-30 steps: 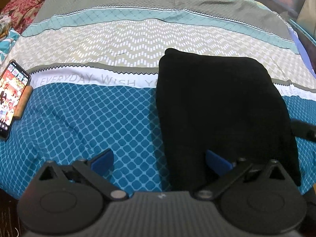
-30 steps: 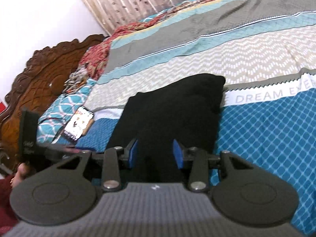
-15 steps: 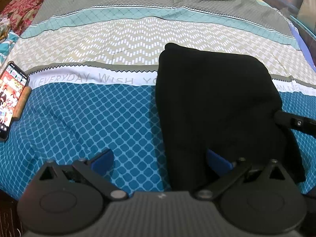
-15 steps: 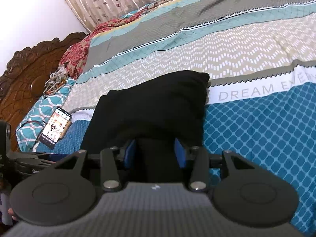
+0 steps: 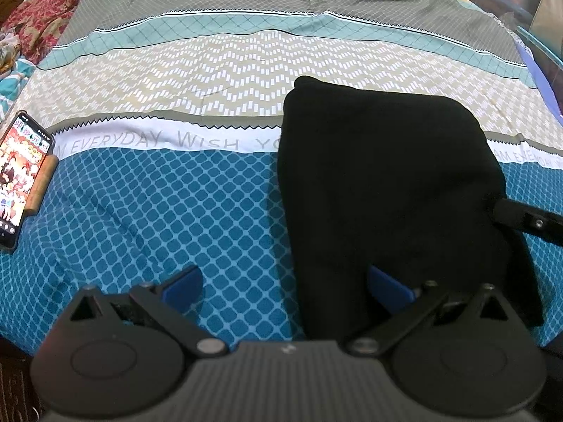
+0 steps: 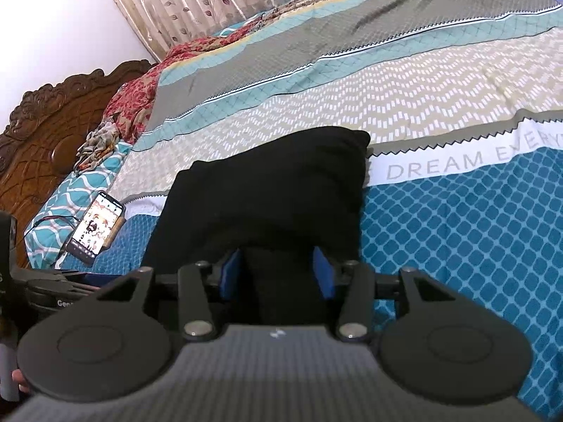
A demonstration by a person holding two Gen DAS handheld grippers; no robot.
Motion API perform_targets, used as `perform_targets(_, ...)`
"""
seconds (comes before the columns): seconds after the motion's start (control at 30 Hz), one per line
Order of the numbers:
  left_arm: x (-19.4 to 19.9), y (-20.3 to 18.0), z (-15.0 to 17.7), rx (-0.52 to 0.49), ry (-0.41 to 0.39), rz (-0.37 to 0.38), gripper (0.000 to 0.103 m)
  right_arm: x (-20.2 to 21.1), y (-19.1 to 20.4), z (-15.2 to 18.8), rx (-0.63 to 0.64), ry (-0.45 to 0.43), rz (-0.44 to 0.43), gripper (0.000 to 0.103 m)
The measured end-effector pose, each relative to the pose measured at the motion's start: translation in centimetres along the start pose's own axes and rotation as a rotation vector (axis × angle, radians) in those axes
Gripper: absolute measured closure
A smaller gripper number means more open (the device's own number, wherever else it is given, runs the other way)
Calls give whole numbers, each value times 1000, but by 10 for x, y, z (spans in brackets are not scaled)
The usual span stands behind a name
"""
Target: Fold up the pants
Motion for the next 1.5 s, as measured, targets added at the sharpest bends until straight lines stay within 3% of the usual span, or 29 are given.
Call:
perform_targets(0.07, 0, 1, -1, 0, 2, 0, 0, 4, 0, 1, -12, -14, -8, 43)
perform_targets(0.1, 0, 1, -1, 1, 2, 0, 0, 7, -1, 1, -23, -24, -10, 33)
perform_targets(0.13, 1, 1, -1, 3, 2, -1, 0, 10, -2, 2, -39, -33, -2, 17)
perform_targets(0.17, 2, 1, -1, 4, 2, 1, 0, 12, -4, 4, -59, -44, 4, 13)
perform_targets(0.4, 7, 9, -3, 9, -11, 61, 0, 24, -28, 13, -172, -48, 8, 13)
perform_targets(0.77, 3, 46, -18, 189, 2, 331, 0, 22, -22, 13, -147, -27, -31, 13)
perform_targets(1.03, -33, 31, -16, 167, 84, 385, 0, 5, -19, 12, -120, 33, -61, 13)
perform_targets(1.2, -45, 29, -23, 173, 77, 466, 0, -13, -25, 0, -110, 67, -104, 13)
perform_targets(1.33, -56, 22, -30, 169, 44, 512, 0, -40, -35, -8, -155, 121, -194, 11)
perform_targets(1.37, -57, 19, -32, 158, 32, 510, 1, -47, -35, -9, -170, 140, -221, 13)
perform_targets(1.4, -57, 16, -34, 149, 24, 504, 2, -50, -33, -10, -168, 146, -220, 21)
perform_targets(1.43, -55, 13, -35, 142, 14, 503, 16, -50, -29, -13, -153, 148, -217, 29)
perform_targets(1.5, -46, 11, -40, 146, 10, 547, 28, -44, -24, -18, -138, 146, -233, 37)
Point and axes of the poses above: each gripper's, at about its wrist camera, not at the fingertips, and x roughly against the way its jaws point, y to its left, z to its underside, the point moved 2 cm from there along -x, roughly the way its jaws point, and after that the axes turned 5 degrees about y, right-handed, at the moved point
